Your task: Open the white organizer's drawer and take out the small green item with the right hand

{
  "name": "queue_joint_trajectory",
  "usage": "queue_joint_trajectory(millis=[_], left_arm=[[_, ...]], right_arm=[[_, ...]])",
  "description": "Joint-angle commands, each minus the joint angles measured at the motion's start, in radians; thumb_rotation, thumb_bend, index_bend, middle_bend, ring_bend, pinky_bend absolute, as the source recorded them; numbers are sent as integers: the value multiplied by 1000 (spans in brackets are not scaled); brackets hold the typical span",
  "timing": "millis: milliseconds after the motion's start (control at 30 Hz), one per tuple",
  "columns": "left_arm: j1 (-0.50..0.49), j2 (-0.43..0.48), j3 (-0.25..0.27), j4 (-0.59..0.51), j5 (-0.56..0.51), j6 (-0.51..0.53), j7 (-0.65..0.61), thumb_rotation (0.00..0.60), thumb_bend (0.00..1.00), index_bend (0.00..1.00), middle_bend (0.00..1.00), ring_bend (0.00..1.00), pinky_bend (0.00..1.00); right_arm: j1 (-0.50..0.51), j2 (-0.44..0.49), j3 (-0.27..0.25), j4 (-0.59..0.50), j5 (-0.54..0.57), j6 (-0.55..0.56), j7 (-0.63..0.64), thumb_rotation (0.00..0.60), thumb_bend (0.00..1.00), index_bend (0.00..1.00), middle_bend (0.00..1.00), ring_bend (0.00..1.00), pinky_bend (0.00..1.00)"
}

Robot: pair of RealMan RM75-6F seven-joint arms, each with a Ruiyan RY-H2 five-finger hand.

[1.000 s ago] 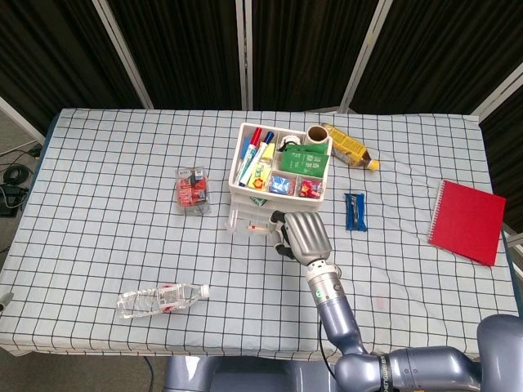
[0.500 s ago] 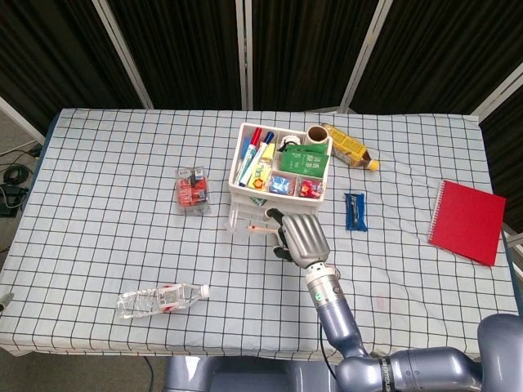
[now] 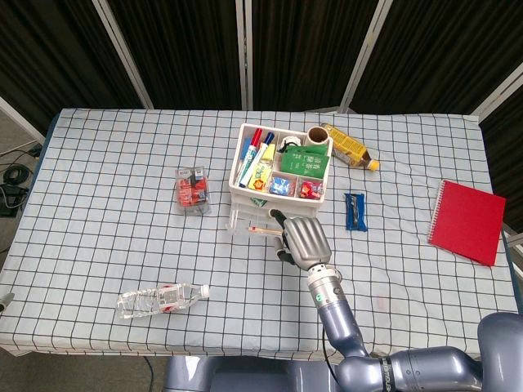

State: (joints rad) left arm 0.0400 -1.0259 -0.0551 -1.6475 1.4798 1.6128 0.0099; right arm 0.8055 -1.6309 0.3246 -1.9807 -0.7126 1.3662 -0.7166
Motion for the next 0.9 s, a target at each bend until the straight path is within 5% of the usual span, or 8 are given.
queue_joint_trajectory(millis=[33, 700, 900], left_arm=[[0, 0, 0, 0, 0, 0, 0, 600, 0, 0, 0, 0, 0], [1, 1, 1, -2, 4, 3, -1, 600, 0, 0, 0, 0, 0], [0, 1, 1, -1, 2, -1, 0, 600, 0, 0, 0, 0, 0]], right_arm=[[0, 3, -3, -7, -1, 5, -2, 600, 464, 315, 923, 957, 828], [5, -5, -31, -42, 9, 40, -48, 600, 465, 293, 926, 958, 828], [9, -6, -30, -56, 6, 53, -61, 600, 469, 376, 936, 965, 830]])
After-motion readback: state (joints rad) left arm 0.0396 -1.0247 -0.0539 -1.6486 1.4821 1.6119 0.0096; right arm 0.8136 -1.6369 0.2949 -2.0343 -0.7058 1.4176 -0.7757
